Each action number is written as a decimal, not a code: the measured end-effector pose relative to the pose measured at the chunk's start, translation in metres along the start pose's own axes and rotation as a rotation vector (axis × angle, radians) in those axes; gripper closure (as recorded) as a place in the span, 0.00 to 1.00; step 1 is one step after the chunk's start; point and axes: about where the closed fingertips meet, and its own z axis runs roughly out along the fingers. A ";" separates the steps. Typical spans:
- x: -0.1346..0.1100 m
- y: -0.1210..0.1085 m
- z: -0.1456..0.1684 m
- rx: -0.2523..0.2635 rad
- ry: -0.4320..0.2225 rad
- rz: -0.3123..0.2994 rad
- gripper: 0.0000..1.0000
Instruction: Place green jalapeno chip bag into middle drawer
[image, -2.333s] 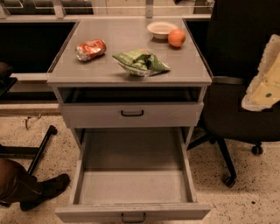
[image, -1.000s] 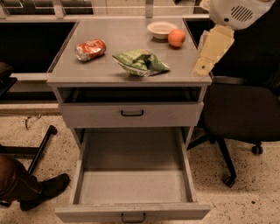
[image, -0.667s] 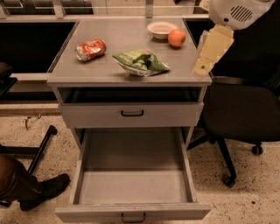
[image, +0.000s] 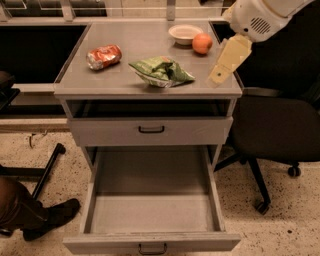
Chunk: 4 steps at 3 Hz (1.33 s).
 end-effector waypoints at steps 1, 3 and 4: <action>0.001 -0.029 0.031 0.008 -0.025 0.015 0.00; -0.013 -0.059 0.088 0.008 -0.050 -0.005 0.00; -0.013 -0.070 0.110 -0.003 -0.078 0.007 0.00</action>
Offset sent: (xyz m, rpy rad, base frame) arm 0.1383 0.0350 -0.0420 0.0330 -0.0787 0.0190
